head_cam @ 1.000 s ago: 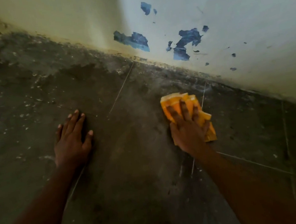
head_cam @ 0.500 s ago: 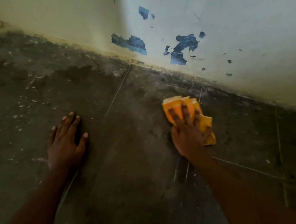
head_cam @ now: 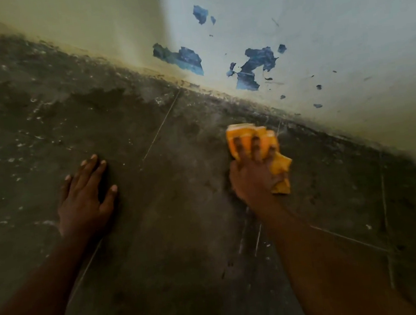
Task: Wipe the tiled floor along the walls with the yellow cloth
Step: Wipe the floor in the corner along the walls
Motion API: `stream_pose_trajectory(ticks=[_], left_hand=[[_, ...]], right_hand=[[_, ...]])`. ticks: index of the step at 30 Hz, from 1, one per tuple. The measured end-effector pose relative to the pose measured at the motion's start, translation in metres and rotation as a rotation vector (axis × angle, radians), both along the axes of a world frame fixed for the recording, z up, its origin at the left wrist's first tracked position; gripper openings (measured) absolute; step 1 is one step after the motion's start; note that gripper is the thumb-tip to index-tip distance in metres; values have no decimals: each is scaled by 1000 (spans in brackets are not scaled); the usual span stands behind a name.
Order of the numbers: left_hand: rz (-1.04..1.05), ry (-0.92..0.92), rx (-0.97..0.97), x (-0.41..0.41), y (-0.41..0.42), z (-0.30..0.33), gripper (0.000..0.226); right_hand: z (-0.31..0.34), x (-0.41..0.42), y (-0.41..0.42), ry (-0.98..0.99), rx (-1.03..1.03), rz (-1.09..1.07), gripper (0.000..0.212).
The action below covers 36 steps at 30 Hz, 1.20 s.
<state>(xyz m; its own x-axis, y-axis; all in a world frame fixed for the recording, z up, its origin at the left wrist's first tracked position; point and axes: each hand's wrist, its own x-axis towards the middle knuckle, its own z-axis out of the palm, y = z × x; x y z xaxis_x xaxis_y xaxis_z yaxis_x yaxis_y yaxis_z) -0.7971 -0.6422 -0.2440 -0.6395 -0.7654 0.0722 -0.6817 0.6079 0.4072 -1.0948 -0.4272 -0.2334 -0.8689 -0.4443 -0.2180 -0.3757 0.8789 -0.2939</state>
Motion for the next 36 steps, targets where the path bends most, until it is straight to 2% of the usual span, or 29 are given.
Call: stream_pose_trajectory(ticks=[3, 6, 9, 12, 14, 16, 18, 20, 21, 23, 25, 27, 29, 30, 32, 34, 36], left_hand=[[10, -2, 2, -1, -2, 3, 76], [3, -5, 11, -1, 0, 3, 75], [21, -3, -1, -1, -1, -1, 74], [35, -7, 1, -4, 4, -2, 74], [39, -1, -2, -3, 2, -1, 74], [35, 0, 0, -3, -1, -2, 74], [42, -3, 2, -4, -3, -1, 73], [46, -5, 7, -6, -2, 0, 72], [50, 3, 6, -6, -1, 0, 72], [59, 16, -9, -5, -1, -2, 70], [76, 23, -4, -8, -1, -3, 69], [72, 9, -9, -10, -1, -4, 70], [66, 6, -7, -8, -1, -3, 70], [61, 31, 15, -6, -1, -3, 69], [70, 161, 140, -1, -6, 3, 60], [126, 317, 270, 8, -30, 13, 47], [170, 285, 252, 25, -71, 19, 47]], right_hand=[[-1, 44, 4, 102, 25, 335, 66], [-8, 39, 35, 117, 16, 441, 69], [-13, -4, 11, 108, 9, 225, 67], [-2, -35, -62, 4, -26, 29, 68], [3, -32, -109, -28, -46, 123, 68], [4, -10, -129, 7, -18, 320, 67], [1, 16, -115, 55, 6, 500, 64], [-5, 22, -83, 123, -33, 569, 62], [-7, 16, -73, 141, -39, 558, 61], [-15, 1, -79, 102, -18, 407, 60], [-14, -3, -112, 68, -21, 165, 63], [-10, 5, -157, 25, -51, 37, 65], [-3, 21, -191, 10, -59, 122, 67], [1, 33, -197, 18, -40, 236, 66], [4, 56, -180, 70, -3, 527, 63], [3, 62, -143, 96, -8, 711, 59], [0, 47, -115, 161, -71, 672, 59]])
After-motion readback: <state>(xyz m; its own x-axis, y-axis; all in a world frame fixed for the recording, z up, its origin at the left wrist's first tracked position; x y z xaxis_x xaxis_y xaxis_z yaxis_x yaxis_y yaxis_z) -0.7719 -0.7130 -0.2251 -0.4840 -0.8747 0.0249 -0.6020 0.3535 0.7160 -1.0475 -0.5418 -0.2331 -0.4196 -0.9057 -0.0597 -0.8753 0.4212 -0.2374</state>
